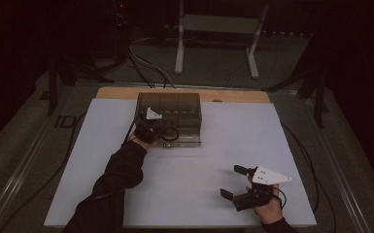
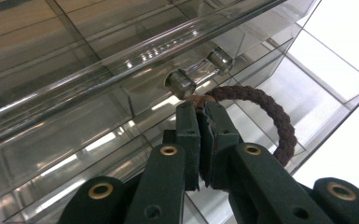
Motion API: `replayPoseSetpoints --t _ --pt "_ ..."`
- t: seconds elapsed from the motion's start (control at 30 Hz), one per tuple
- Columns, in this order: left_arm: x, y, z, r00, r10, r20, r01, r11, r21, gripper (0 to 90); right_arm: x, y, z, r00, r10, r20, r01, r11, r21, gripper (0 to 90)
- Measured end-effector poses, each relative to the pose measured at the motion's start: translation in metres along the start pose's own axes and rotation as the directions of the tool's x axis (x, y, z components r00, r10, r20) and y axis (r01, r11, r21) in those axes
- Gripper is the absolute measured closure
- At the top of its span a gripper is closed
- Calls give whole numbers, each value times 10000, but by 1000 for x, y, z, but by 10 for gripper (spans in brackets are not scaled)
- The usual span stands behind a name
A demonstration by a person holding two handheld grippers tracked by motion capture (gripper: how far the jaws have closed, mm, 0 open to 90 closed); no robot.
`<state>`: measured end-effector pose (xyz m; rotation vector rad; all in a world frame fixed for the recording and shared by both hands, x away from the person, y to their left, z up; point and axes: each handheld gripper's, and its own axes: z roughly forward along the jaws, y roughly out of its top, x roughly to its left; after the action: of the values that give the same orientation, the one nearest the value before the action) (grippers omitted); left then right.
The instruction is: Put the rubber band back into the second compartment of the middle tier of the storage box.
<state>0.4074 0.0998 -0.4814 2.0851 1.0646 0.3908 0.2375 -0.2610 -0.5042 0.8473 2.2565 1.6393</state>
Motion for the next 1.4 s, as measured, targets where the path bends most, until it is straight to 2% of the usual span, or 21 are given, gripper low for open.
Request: replayPoseSetpoints --t 0.17,0.4,0.6,0.7,0.8,1.03,1.27,1.4 --pt "0 -1 1 9996 131 -257 -129 9999 79 869 0 0 0 10000 17 -18 -17 10000 9 0" --pt "-2 -2 1 9989 327 -328 -319 9992 261 866 1 0 0 10000 -10 -18 10 10000 31 0" --pt "-2 -2 1 9992 345 -209 -338 9988 349 858 1 0 1 10000 -18 -27 18 10000 27 0" --pt "-1 -2 0 9996 223 -147 -219 9994 265 841 1 0 1 10000 19 -41 -19 10000 19 0" --pt "-2 -1 0 9998 180 -103 -177 9996 221 799 1 0 0 10000 -7 -28 7 10000 21 0" --pt "-5 2 -6 9997 53 -251 -53 10000 25 612 0 0 0 10000 2 -35 -2 10000 26 0" --pt "-6 2 -14 9998 -130 -136 128 9998 -183 535 1 0 1 10000 -1 -35 1 10000 44 0" --pt "-8 2 -18 9999 -128 -97 127 9998 -144 483 1 0 1 10000 -24 -35 24 10000 36 0"
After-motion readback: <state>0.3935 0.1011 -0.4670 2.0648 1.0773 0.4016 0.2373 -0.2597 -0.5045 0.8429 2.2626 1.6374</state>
